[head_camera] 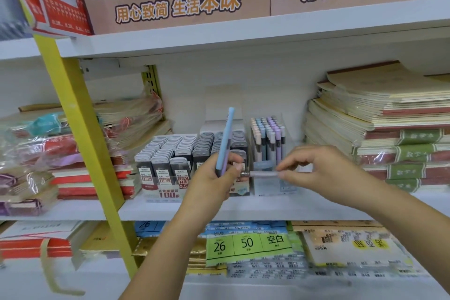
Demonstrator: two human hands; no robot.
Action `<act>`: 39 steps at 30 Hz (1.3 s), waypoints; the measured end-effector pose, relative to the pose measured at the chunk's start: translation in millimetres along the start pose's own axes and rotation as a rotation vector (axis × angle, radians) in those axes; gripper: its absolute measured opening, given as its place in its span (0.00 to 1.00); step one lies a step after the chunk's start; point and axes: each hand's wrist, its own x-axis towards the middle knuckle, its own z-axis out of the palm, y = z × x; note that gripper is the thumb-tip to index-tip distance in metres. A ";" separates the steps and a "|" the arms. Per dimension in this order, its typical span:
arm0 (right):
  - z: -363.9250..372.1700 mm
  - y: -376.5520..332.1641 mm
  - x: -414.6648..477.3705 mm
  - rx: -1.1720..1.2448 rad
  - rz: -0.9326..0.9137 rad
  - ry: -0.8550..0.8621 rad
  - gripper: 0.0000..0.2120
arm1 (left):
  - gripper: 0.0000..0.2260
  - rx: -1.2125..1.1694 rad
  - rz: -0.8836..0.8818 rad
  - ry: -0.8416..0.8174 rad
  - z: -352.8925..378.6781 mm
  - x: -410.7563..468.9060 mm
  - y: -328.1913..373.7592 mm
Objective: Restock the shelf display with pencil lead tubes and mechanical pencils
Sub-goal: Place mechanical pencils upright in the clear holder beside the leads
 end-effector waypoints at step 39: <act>14.1 42.7 43.6 -0.405 -0.044 0.449 0.16 | 0.11 -0.195 -0.095 -0.221 21.2 4.8 -22.2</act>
